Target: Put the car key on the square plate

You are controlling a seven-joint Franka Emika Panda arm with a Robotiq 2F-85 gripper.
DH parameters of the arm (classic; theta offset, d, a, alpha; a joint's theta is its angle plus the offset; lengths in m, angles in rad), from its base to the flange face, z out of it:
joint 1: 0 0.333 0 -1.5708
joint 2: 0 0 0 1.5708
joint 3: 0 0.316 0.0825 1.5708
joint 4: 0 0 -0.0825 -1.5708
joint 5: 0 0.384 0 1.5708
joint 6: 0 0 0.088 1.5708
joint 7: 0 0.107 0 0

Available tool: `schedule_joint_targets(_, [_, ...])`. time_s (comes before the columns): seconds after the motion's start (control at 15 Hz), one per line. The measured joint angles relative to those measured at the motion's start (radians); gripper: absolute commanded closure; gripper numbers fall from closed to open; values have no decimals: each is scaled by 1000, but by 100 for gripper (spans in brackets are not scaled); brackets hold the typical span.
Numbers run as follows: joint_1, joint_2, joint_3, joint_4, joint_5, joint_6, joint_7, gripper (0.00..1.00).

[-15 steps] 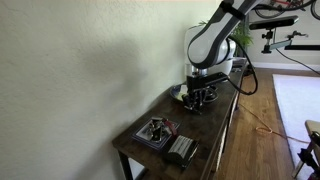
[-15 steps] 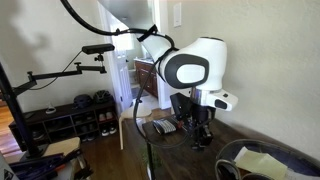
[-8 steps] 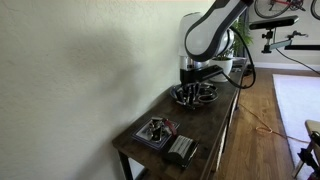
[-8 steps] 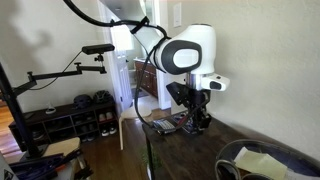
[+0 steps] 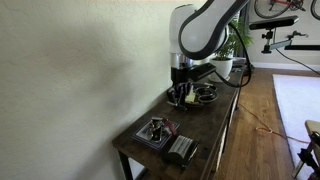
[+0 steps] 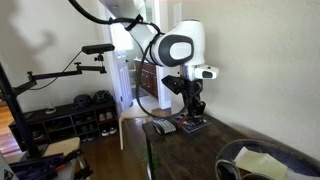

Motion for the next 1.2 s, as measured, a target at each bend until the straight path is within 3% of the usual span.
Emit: schedule_joint_targets(1.2, [32, 65, 107, 93, -10, 0, -161, 85])
